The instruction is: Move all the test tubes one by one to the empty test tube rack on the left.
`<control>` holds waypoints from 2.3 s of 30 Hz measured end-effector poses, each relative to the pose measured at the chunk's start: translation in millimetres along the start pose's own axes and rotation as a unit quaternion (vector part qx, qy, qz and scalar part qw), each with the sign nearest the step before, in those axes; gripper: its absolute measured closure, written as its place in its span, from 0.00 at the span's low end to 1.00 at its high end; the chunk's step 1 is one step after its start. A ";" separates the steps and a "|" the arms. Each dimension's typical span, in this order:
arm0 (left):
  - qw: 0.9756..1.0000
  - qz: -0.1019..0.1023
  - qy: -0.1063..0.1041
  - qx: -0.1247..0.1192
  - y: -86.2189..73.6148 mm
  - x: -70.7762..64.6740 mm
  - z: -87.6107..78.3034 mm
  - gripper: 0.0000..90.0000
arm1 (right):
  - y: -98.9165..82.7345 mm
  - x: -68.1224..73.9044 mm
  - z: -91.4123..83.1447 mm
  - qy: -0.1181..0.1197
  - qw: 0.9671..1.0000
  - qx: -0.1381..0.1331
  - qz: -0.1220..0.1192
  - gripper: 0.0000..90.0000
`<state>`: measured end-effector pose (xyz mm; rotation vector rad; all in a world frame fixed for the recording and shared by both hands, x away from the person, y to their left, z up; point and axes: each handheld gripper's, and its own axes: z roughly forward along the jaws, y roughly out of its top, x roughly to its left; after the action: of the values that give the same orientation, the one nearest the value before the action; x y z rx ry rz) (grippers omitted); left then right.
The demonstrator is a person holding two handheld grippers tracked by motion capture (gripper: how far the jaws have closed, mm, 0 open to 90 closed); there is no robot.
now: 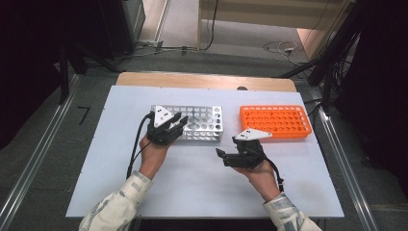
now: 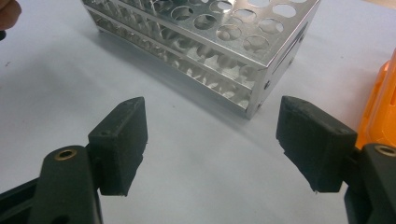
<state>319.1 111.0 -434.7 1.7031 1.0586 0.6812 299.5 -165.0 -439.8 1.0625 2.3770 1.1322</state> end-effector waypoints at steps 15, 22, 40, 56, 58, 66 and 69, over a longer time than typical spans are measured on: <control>0.999 -0.045 0.009 0.002 -5.2 9.2 -30.6 0.38 | 6.8 -6.4 13.4 0.000 1.000 0.003 -0.004 0.26; 0.997 -0.073 0.033 0.003 -14.2 22.2 -49.7 0.34 | 12.3 -12.1 12.8 0.000 1.000 -0.005 -0.001 0.26; 0.995 -0.074 0.058 0.031 -46.1 18.4 -86.6 0.22 | -2.8 -37.6 -17.0 -0.031 0.999 -0.031 0.026 0.26; 0.992 -0.089 0.083 0.032 -64.1 35.5 -111.1 0.22 | -23.8 -52.4 -46.3 -0.054 0.997 -0.049 0.041 0.26; 0.992 -0.089 0.086 0.032 -65.6 36.4 -113.1 0.22 | -27.5 -56.0 -50.8 -0.059 0.996 -0.050 0.044 0.26; 0.990 -0.091 0.106 0.035 -73.8 43.9 -121.0 0.21 | -48.7 -71.6 -67.8 -0.081 0.994 -0.054 0.058 0.26; 0.989 -0.090 0.110 0.041 -77.9 46.0 -123.0 0.20 | -59.1 -80.3 -75.1 -0.094 0.992 -0.053 0.071 0.26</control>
<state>213.3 217.1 -464.2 1.6039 1.3948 0.7288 284.4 -288.9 -440.0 1.2575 2.1020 1.1374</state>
